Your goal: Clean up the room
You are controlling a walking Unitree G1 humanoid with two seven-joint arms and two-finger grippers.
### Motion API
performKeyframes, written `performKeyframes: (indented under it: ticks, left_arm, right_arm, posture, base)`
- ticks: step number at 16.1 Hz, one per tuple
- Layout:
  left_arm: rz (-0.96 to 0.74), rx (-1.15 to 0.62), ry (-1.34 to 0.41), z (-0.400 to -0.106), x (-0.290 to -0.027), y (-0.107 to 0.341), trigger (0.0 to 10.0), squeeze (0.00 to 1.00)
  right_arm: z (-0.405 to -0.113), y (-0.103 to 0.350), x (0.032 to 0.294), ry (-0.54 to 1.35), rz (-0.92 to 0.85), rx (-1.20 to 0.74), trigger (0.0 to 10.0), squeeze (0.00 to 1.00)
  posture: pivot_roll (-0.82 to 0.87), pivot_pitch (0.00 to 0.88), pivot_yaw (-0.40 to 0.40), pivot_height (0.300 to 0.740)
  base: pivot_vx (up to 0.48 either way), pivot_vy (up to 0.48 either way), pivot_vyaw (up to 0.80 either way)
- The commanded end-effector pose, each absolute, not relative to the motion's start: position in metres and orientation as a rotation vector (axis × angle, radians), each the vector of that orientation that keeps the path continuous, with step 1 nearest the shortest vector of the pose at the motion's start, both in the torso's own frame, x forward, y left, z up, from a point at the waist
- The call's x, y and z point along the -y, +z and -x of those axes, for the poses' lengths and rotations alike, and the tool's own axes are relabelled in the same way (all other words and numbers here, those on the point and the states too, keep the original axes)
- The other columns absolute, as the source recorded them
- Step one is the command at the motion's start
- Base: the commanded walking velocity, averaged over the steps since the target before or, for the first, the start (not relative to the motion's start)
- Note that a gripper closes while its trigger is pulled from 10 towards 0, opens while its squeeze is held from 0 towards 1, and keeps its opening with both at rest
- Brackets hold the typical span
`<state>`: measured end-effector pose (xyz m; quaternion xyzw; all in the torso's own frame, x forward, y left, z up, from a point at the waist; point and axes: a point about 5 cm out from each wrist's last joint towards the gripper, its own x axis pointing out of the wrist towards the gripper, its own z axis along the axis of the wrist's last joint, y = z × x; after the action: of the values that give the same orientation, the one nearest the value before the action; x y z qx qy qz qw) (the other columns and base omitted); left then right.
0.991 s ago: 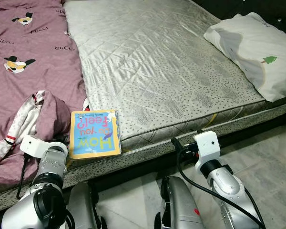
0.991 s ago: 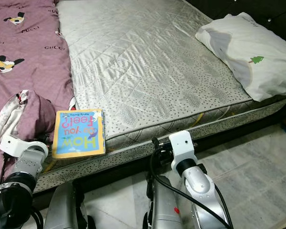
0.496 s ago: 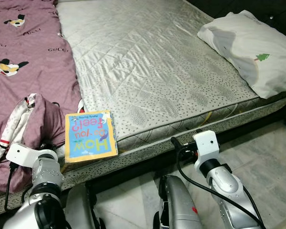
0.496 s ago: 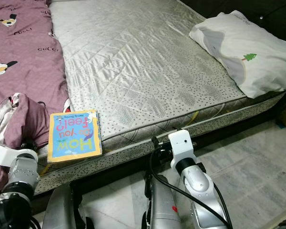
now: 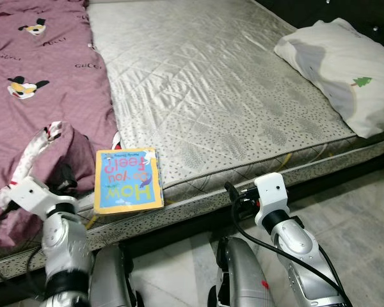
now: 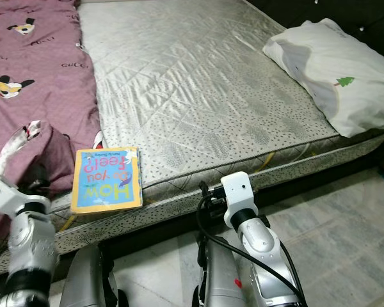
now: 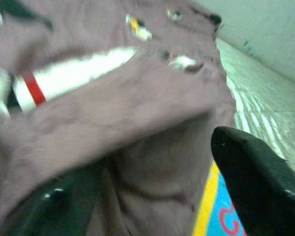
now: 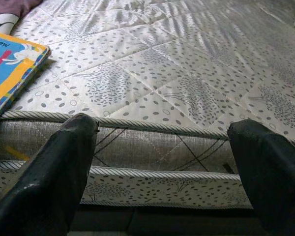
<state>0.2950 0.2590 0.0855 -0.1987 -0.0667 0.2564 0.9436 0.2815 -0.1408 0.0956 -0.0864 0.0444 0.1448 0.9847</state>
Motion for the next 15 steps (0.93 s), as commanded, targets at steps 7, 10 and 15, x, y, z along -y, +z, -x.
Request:
performKeyframes:
  ticks: [7,10,15]
  left_arm:
    - [0.316,-0.083,0.257,-0.295,-0.203,0.065,10.0,1.00]
    - [0.261,-0.115,0.131,-0.296,-0.185,0.069,10.0,1.00]
    - [0.247,-0.218,-0.052,-0.292,-0.157,0.065,10.0,1.00]
  right_arm:
    - [-0.286,0.095,0.140,0.283,0.168,-0.074,10.0,0.00]
    - [-0.286,0.095,0.139,0.283,0.166,-0.069,10.0,0.00]
    - [-0.288,0.093,0.136,0.289,0.162,-0.068,10.0,0.00]
  posture:
    - [-0.06,0.077,-0.036,0.542]
    - [-0.06,0.076,-0.032,0.542]
    - [-0.05,0.074,-0.032,0.542]
  base:
    - [0.000,0.000,0.00]
    - [0.000,0.000,0.00]
    - [0.000,0.000,0.00]
